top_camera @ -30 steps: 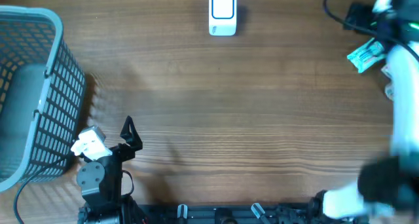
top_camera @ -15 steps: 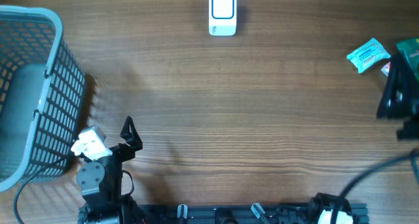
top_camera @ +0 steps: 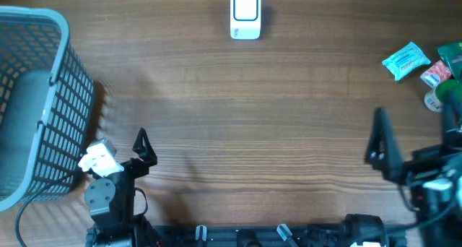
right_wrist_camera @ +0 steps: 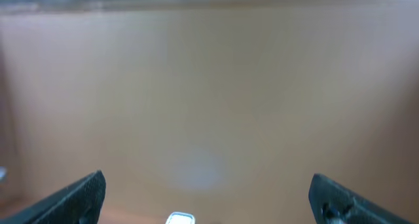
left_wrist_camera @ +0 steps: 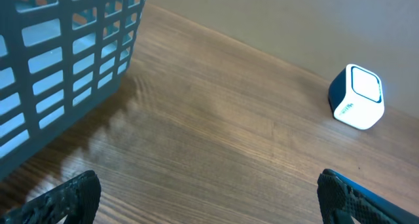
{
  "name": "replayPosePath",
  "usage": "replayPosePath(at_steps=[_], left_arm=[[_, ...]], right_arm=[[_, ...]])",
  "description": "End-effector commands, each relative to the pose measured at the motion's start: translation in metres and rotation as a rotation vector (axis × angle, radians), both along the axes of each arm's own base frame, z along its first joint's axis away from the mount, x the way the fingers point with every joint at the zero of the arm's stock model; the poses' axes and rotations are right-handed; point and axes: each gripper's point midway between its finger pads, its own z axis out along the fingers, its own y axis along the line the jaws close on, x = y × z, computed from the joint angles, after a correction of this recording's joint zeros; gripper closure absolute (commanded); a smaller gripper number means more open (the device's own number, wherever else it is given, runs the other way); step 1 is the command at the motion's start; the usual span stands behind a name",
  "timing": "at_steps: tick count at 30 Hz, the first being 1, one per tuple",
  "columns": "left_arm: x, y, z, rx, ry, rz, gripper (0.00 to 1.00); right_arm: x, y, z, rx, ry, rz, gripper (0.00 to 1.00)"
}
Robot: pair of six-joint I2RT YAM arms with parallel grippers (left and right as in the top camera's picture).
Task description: Scan the item barcode
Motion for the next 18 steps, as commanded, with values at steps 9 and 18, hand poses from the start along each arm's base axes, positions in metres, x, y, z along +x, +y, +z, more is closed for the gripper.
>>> replayPosePath(at_steps=[9,18], left_arm=[[0.0,0.0,-0.001,0.018,-0.001,-0.007,0.0],[0.0,0.0,-0.001,0.019,-0.001,-0.007,0.0]], right_arm=[[0.037,-0.011,-0.154,0.256,0.038,0.025,0.0],[0.061,-0.015,-0.228,0.26,0.167,-0.013,0.0]])
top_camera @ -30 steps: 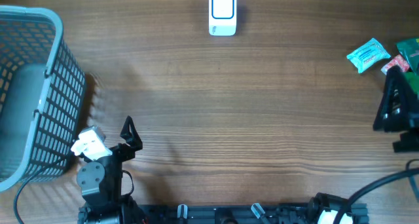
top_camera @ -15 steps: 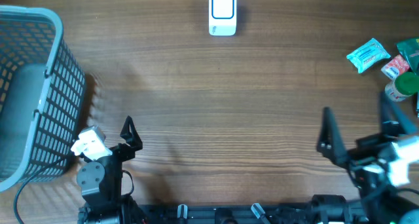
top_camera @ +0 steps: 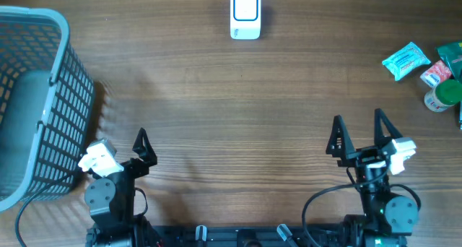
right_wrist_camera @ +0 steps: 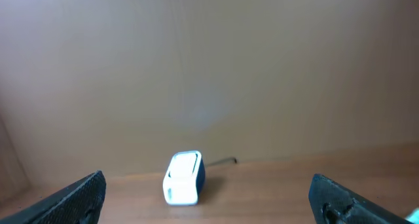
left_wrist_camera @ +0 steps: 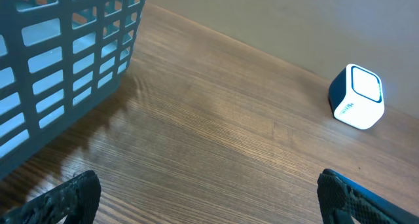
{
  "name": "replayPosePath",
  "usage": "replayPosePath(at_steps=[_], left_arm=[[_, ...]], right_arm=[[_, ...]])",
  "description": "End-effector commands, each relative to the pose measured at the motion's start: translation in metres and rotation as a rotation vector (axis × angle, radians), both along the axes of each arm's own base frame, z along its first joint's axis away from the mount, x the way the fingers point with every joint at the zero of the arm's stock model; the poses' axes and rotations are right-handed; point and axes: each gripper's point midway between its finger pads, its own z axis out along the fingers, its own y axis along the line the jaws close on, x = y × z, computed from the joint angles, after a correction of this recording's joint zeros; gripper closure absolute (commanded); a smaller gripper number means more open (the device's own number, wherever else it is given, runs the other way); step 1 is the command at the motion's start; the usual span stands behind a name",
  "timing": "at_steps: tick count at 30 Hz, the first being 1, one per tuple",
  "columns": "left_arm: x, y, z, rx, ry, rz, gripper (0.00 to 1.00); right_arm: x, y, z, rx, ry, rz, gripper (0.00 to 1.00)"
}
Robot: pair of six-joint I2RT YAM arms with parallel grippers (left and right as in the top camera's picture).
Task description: Scan the item barcode
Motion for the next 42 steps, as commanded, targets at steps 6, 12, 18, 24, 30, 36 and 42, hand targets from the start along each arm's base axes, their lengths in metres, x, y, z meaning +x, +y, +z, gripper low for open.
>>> replayPosePath(at_steps=[6,12,18,24,30,36,42], left_arm=[[0.0,0.0,0.0,0.019,-0.002,-0.007,0.0],[0.0,0.0,0.0,0.019,-0.002,-0.007,0.0],[0.0,0.0,0.0,0.019,-0.002,-0.007,0.0],[0.0,0.0,0.0,0.019,-0.002,-0.007,0.0],[0.0,0.0,0.0,0.019,-0.002,-0.007,0.0],[0.0,0.0,0.0,0.019,-0.002,-0.007,0.0],[0.0,0.0,0.0,0.019,-0.002,-0.007,0.0]], right_arm=[[0.01,-0.018,-0.053,0.042,0.177,-0.109,0.0],[0.011,-0.02,-0.069,0.04,0.244,-0.119,0.0],[0.011,-0.019,-0.069,0.041,0.244,-0.115,0.0],[0.011,-0.018,-0.069,-0.055,0.233,-0.124,0.0],[0.011,-0.018,-0.069,-0.035,0.237,-0.122,0.0],[0.011,-0.018,-0.069,-0.035,0.236,-0.122,0.0],[0.011,-0.018,-0.069,-0.035,0.237,-0.122,0.0]])
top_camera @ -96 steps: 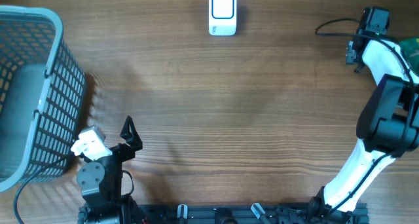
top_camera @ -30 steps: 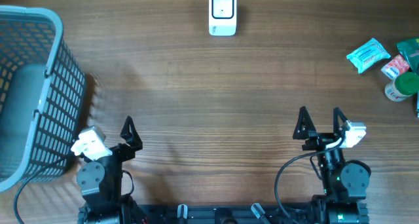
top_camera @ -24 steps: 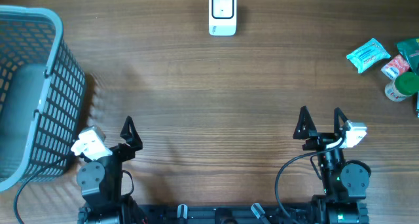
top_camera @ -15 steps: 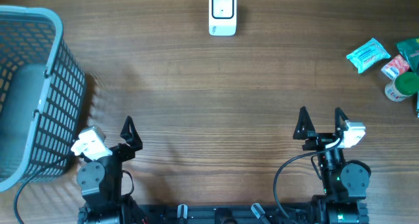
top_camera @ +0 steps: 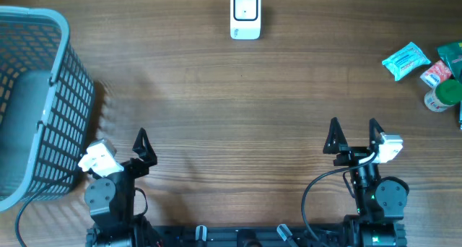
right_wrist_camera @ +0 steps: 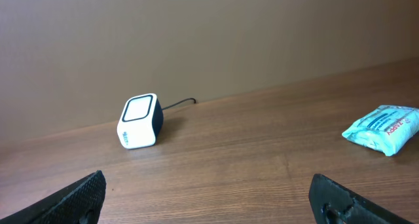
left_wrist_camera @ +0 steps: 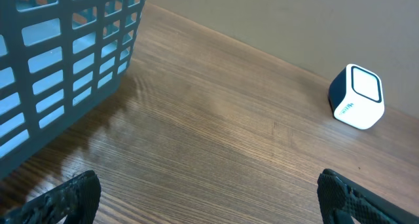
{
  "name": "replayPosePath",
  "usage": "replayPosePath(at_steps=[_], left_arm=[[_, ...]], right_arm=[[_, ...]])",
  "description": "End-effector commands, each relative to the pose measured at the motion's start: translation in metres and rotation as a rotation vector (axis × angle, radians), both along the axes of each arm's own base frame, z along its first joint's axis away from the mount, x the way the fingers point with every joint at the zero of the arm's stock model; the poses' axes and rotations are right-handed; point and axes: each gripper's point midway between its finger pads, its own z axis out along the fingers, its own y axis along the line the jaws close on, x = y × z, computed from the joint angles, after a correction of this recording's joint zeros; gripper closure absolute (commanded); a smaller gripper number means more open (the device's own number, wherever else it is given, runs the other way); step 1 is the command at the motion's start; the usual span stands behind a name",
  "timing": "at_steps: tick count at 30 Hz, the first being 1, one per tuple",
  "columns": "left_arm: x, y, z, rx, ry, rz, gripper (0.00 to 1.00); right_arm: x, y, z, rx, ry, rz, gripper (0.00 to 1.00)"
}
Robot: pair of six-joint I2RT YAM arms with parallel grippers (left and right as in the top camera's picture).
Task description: Scan the item barcode
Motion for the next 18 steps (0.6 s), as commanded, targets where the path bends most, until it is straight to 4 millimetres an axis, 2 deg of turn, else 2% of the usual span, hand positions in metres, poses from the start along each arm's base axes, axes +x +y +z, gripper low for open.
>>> replayPosePath(at_steps=[1,4,8,18], left_arm=[[0.0,0.0,0.0,0.019,-0.002,-0.008,0.0],[0.007,-0.011,0.009,-0.076,-0.07,-0.048,0.0],[0.019,-0.02,0.025,-0.012,-0.214,-0.096,0.0],[0.02,-0.045,0.022,0.143,-0.201,-0.216,0.0]], right_arm=[[-0.001,-0.001,0.002,-0.009,-0.012,-0.008,0.0],[-0.001,-0.001,0.002,-0.009,-0.012,-0.008,0.0],[-0.001,-0.001,0.002,-0.009,-0.012,-0.008,0.0],[-0.001,-0.001,0.002,-0.009,-0.012,-0.008,0.0]])
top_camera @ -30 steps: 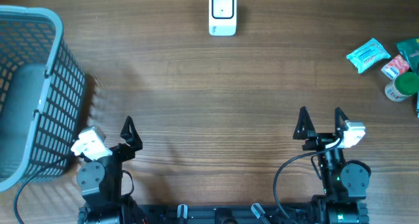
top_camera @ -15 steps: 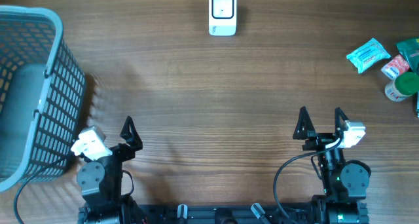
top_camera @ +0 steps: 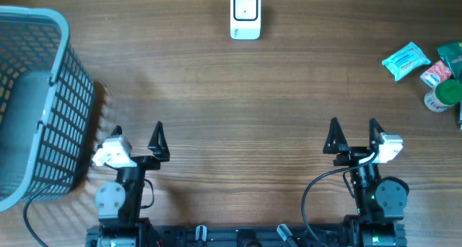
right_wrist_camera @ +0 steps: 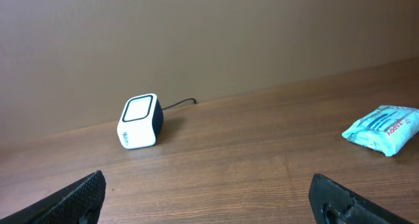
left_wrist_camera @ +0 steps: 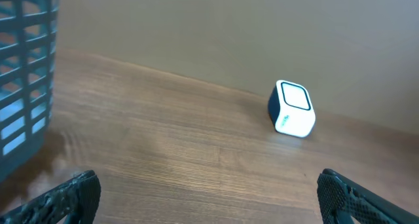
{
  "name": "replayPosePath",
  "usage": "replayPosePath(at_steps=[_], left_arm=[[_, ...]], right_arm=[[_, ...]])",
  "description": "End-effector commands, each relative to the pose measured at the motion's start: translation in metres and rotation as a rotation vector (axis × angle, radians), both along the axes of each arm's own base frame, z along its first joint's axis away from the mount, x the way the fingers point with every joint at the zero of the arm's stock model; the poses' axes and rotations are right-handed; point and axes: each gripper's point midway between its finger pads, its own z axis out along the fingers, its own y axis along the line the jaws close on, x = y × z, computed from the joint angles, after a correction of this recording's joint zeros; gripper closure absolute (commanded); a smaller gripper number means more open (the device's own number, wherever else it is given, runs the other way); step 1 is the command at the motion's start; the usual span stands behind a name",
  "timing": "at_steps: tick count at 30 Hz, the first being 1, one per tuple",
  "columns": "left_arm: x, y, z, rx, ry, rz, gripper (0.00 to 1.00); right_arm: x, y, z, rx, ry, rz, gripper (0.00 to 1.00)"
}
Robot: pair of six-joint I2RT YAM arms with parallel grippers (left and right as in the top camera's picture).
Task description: Scan the item barcode
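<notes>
A white barcode scanner [top_camera: 245, 14] with a blue side stands at the table's far middle edge; the wrist views show it too [left_wrist_camera: 292, 109] [right_wrist_camera: 139, 122]. A pile of packaged items lies at the far right: a light-blue packet [top_camera: 406, 60] [right_wrist_camera: 382, 130], a red-and-white packet [top_camera: 436, 74] and a green-capped container [top_camera: 442, 96]. My left gripper [top_camera: 137, 133] [left_wrist_camera: 209, 196] stands open at the near left. Near the front right, my right gripper [top_camera: 352, 132] [right_wrist_camera: 208, 196] is open as well. Both hold nothing.
A grey-blue slatted basket [top_camera: 32, 102] fills the left edge of the table; a corner of it shows in the left wrist view [left_wrist_camera: 19, 86]. A brown wall runs behind the scanner.
My left arm has turned to the right: its gripper now points straight toward the scanner, and the basket has slid mostly out of its view. The right arm has not moved.
At first my right arm was at the far right edge, its camera on the blank wall. It then stood at the near right, facing the scanner. The left arm stayed angled by the basket until now, when it squared up too. Both grippers stayed open.
</notes>
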Motion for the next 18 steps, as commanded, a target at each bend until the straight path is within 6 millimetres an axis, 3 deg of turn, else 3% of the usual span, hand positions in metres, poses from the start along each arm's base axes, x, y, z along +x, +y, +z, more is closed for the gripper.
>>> replayPosePath(at_steps=[1,12,18], left_arm=[[0.0001,-0.0058,-0.004,0.103,-0.001,-0.031,0.0],[-0.0001,-0.0085,-0.0039,0.158,-0.006,-0.049,0.0],[0.0001,-0.006,-0.004,0.098,-0.001,-0.03,0.0]], right_arm=[[-0.0005,-0.0007,0.0021,-0.009,-0.012,-0.008,0.0],[-0.0005,-0.0007,0.0021,-0.009,-0.012,-0.008,0.0],[-0.0005,-0.0007,0.0021,-0.009,-0.012,-0.008,0.0]])
